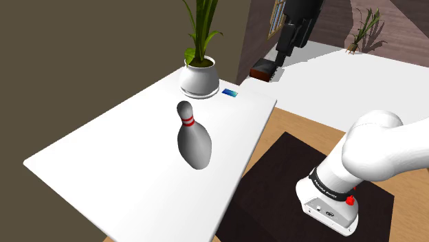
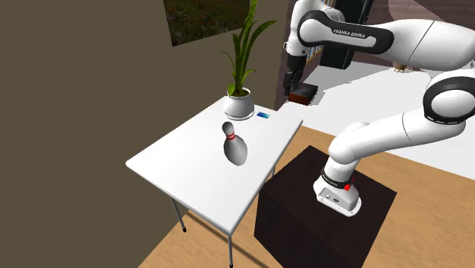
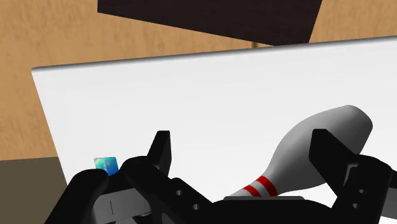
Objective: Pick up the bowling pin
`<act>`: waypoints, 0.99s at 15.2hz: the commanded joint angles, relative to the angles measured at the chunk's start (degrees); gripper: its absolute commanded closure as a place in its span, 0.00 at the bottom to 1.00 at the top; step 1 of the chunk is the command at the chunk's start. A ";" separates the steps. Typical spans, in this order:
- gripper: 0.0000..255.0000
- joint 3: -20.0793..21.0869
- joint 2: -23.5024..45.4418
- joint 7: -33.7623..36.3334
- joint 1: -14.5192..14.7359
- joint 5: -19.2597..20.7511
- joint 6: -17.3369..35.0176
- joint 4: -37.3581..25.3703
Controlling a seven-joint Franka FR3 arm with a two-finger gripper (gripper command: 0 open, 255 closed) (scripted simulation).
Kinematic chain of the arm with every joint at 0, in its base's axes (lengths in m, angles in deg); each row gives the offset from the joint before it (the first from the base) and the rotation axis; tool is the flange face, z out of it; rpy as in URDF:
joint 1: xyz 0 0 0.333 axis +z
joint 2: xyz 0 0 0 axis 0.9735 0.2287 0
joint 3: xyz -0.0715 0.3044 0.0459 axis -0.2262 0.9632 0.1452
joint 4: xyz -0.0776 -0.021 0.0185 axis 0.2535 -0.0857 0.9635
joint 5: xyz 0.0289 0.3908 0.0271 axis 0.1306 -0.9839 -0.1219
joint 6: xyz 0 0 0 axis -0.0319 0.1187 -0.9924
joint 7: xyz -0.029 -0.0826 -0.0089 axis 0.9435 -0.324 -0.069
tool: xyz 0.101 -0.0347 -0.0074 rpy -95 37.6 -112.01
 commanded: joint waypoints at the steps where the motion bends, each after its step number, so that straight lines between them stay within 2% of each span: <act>1: 0.00 0.00 0.00 0.00 0.00 0.00 0.00 0.00; 8: 0.00 4.29 8.41 9.22 -0.44 -5.80 10.63 3.58; 15: 0.00 8.17 20.00 17.41 -0.60 -10.50 21.58 3.60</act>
